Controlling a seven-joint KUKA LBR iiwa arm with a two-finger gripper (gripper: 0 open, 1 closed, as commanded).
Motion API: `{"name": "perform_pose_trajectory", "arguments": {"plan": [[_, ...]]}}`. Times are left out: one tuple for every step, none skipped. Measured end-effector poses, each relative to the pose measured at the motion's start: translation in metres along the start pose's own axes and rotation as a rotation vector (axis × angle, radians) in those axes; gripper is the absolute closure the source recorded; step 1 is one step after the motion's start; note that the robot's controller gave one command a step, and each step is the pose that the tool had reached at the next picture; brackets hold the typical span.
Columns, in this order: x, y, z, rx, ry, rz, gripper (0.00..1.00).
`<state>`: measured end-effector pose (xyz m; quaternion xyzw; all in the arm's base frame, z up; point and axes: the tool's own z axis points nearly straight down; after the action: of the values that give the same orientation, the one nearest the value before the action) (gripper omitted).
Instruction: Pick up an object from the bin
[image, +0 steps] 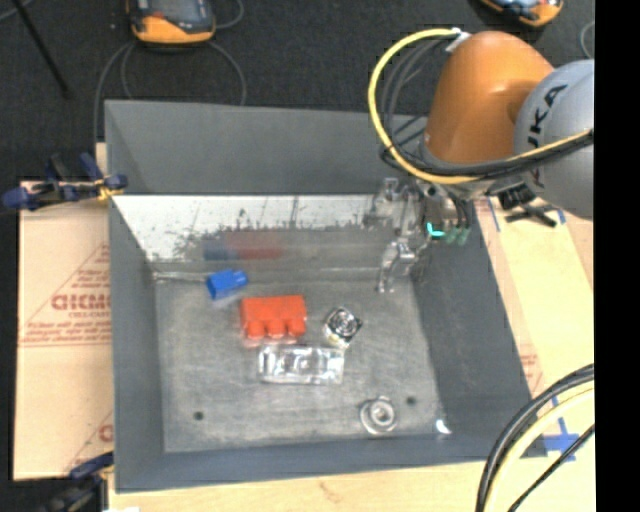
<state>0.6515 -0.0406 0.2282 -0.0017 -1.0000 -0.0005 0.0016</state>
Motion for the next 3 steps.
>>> {"name": "perform_pose_trajectory", "arguments": {"plan": [[0.008,0.046,0.154,0.003,-0.012,-0.097,0.0],[0.015,0.103,0.15,0.002,-0.009,-0.168,0.0],[0.013,0.101,0.148,0.001,-0.016,-0.164,1.0]]}}
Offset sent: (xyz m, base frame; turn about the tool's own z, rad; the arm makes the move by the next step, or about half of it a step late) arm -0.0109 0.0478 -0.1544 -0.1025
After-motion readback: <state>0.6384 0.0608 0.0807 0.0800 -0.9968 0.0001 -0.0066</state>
